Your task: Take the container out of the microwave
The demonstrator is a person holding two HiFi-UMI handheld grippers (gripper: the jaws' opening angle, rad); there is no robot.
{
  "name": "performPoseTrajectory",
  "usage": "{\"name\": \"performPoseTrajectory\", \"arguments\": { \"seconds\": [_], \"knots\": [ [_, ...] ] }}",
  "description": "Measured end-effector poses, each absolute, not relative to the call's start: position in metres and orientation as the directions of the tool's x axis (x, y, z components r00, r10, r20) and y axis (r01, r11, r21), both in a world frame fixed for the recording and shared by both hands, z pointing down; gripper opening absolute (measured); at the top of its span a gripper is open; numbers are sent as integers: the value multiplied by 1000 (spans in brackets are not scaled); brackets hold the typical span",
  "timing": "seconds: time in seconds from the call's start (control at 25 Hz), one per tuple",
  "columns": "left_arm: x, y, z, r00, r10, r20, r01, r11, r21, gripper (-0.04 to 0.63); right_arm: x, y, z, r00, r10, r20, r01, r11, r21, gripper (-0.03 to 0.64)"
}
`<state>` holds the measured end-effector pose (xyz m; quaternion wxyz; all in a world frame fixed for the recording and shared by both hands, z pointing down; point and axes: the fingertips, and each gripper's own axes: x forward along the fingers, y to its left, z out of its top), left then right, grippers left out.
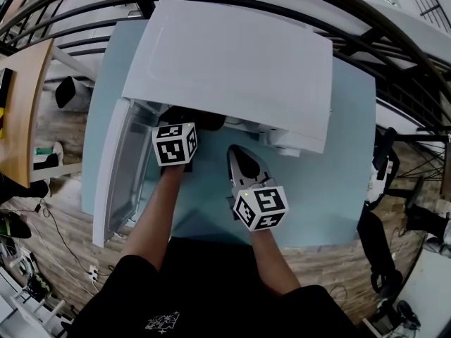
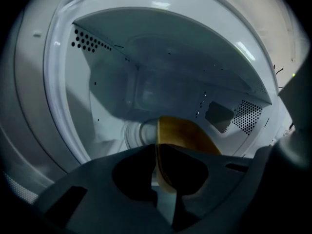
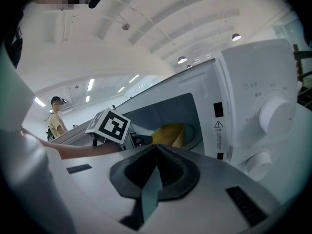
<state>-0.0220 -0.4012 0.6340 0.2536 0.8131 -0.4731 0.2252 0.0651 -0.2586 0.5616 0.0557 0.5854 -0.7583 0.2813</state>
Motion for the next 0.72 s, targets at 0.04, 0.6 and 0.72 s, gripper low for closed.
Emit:
{"name": "performPoseTrajectory", "arguments": {
  "seconds": [0.04,0.6,0.72],
  "knots": [
    [-22,-401,634,449,-656,607,-885,-422,198,39,65,-258,562,-308,-856,414,-919,155,-362,7],
    [-23,-402,626,449,-665,597,-887,-411,209,26,68,-257,555,-304,-863,403,-920,156,-360,7],
    [-23,-400,623,451,-668,592,-887,-409,214,25,68,-256,553,-308,-864,398,-919,162,-359,7]
  ]
}}
